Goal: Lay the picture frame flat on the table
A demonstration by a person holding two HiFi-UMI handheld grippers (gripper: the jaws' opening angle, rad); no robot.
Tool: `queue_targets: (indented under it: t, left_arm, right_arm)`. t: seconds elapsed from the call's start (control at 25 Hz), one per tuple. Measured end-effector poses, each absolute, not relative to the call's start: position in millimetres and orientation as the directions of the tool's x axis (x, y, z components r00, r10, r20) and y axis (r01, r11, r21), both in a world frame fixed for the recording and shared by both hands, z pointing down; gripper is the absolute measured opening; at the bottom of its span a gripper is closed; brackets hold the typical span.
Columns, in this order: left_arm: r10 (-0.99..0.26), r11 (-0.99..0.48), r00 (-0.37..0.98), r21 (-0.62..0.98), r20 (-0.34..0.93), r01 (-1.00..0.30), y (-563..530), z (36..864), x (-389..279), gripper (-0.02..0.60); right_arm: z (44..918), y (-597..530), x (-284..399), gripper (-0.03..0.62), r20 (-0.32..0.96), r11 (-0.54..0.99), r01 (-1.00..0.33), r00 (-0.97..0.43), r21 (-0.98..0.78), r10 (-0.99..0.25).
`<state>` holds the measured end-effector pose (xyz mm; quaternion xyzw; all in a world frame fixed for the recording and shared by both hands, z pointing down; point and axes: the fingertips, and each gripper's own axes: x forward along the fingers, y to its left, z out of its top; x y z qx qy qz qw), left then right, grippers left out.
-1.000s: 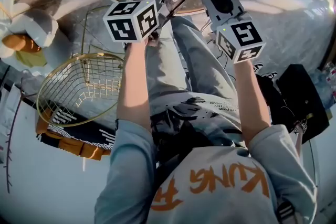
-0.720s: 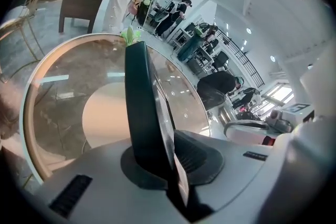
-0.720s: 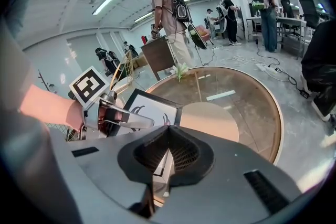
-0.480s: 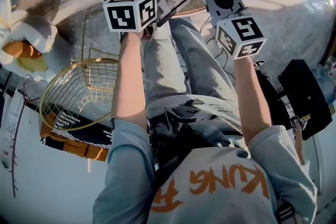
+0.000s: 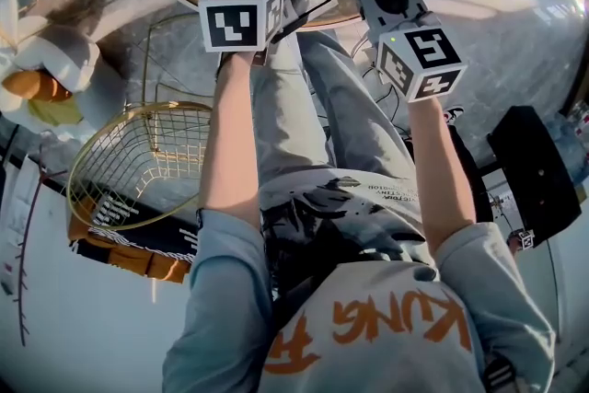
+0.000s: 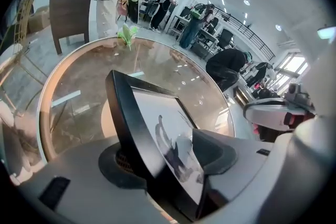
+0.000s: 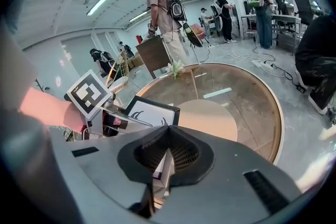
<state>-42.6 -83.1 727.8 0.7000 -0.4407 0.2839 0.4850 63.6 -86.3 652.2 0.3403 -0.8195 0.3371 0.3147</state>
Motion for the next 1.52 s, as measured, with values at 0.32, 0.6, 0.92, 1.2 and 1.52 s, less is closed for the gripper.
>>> queue_targets:
  t: [0.32,0.6,0.92,1.2,1.52]
  left_arm:
    - [-0.359,-0.086,0.372,0.367,0.856,-0.926,-81,739,-52,0.347]
    - [-0.355,-0.026,0.343,0.358,0.869,-0.933,-68,750,-66,0.387]
    - [-0.302,-0.057,0.346,0.346,0.888,-0.937,-63,751,-70,0.405]
    - [-0.362,0.070,0.296,0.342,0.884,-0.937,-53,746,-101,0.403]
    - [-0.403,0.051,0.352,0.405,0.845,-0.913,-47,721,-78,0.302]
  right_arm:
    - [657,-86,59,-0.003,0.748,0.539,-0.770,-0.570,-0.341,-0.341]
    - [661,-82,60,-0.003,0.762,0.548,-0.772,-0.555,-0.323,-0.333]
    - [663,-76,58,-0.003,0.774,0.567,-0.762,-0.551,-0.314,-0.312]
    - [663,-75,49,-0.003,0.775,0.582,-0.750,-0.556,-0.314,-0.300]
    - [656,-79,39,-0.003,0.767,0.591,-0.740,-0.570,-0.322,-0.296]
